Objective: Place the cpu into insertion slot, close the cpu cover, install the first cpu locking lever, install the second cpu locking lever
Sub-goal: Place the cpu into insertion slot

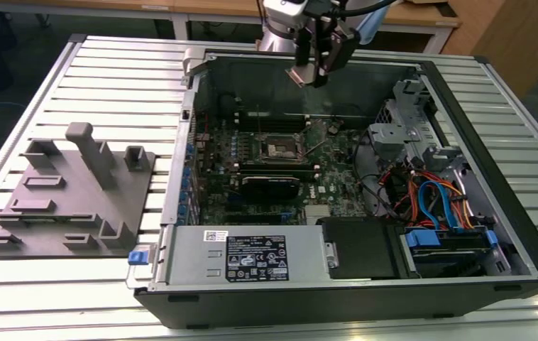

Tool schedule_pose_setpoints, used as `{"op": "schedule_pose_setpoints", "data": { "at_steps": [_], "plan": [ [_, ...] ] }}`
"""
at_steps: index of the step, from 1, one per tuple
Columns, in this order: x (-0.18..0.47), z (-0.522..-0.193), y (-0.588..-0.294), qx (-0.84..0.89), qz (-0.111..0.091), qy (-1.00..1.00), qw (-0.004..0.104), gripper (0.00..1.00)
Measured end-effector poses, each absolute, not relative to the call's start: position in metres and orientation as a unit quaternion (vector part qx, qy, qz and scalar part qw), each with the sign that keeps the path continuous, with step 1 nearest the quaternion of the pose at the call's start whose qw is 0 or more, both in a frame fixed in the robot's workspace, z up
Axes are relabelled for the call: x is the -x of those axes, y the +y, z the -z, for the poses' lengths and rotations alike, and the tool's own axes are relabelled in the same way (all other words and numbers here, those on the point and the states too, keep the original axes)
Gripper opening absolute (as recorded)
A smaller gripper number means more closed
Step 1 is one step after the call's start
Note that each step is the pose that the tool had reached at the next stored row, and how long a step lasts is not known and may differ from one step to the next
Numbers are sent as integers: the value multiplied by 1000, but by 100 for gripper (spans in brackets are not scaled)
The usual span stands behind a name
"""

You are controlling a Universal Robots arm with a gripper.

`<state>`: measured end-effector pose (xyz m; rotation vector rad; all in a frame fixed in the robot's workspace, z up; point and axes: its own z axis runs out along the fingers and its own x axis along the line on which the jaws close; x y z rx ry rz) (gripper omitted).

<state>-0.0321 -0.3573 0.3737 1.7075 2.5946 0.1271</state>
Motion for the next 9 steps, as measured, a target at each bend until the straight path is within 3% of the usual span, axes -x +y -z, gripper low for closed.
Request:
{"op": "schedule_pose_setpoints", "data": {
  "at_steps": [9],
  "plan": [
    [32,-373,-357,-585,-40,810,18,54]
  ]
}}
